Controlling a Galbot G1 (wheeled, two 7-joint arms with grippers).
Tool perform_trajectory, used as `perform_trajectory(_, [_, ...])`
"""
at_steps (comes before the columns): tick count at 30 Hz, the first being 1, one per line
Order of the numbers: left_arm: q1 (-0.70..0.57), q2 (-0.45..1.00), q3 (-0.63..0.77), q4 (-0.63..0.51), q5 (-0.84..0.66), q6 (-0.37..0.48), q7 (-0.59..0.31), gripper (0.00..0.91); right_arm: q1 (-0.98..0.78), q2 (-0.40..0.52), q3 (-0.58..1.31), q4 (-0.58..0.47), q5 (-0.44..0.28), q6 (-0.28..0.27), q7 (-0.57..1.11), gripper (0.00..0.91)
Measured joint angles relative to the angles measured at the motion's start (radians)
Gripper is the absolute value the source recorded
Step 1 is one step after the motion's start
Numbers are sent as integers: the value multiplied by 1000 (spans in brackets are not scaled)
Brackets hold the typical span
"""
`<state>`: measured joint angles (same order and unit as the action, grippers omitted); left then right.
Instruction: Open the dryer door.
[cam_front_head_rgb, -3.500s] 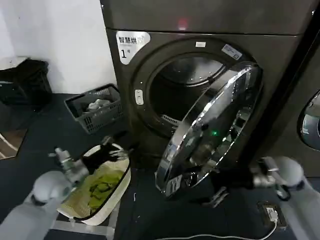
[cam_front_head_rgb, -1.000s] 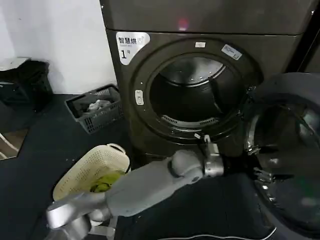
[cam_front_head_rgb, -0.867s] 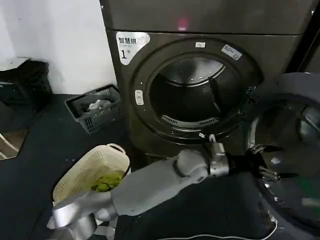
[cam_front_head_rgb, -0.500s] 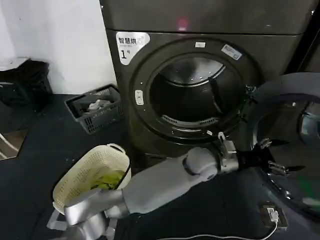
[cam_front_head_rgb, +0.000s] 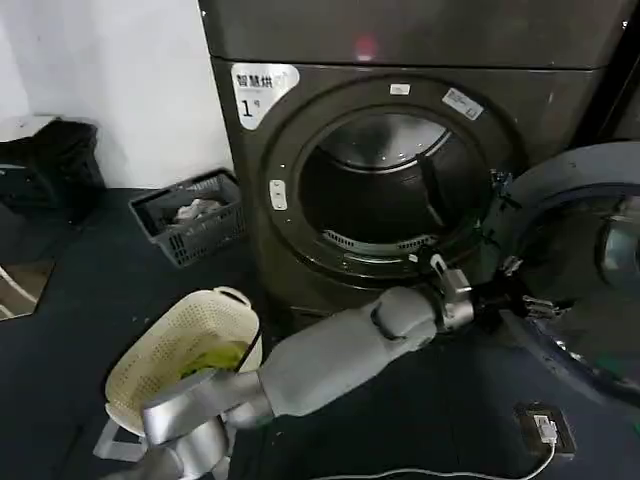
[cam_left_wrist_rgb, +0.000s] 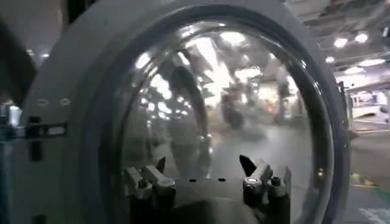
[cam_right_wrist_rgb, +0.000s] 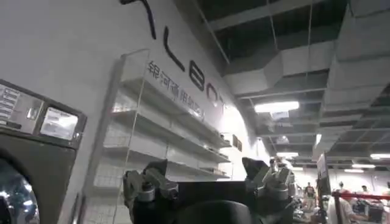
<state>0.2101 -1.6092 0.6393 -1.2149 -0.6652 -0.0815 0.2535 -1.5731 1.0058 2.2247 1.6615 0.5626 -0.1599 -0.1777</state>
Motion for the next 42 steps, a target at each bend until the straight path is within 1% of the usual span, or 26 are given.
perform_trajectory(6, [-1,0,-3,13,0,-34,-16,907,6,-7,-2,2,-2,-1,12,907])
perform_trajectory(10, [-1,0,0,0,-9,-102,-34,907,9,-14,6,-6,-13,0,19,907])
perform_trajectory(13, [0,0,4,-22,-34,-141,-53,907,12,-19,19,-13,-20,1,22,907])
perform_trajectory(16, [1,0,10,-60,-87,-185,-57,907,15,-22,30,-21,-55,17,23,907])
perform_trajectory(19, [5,9,12,-117,-122,-212,-55,907,16,-27,36,-26,-78,26,21,907])
perform_trajectory(23, [-3,148,15,-213,-145,-223,-53,907,19,-35,44,-29,-117,28,21,907])
perform_trajectory(28, [-3,346,6,-333,-184,-224,-58,907,25,-42,57,-15,-141,12,25,907])
perform_trajectory(33, [19,517,-9,-432,-245,-236,-54,907,29,-46,74,7,-178,2,27,907])
perform_trajectory(37, [36,653,-16,-504,-281,-239,-49,907,34,-52,87,28,-204,-21,34,907])
perform_trajectory(39, [52,727,-23,-544,-301,-243,-37,907,36,-54,92,37,-226,-21,34,907])
perform_trajectory(42, [73,829,-36,-595,-314,-246,-21,907,43,-57,92,47,-241,-21,33,907])
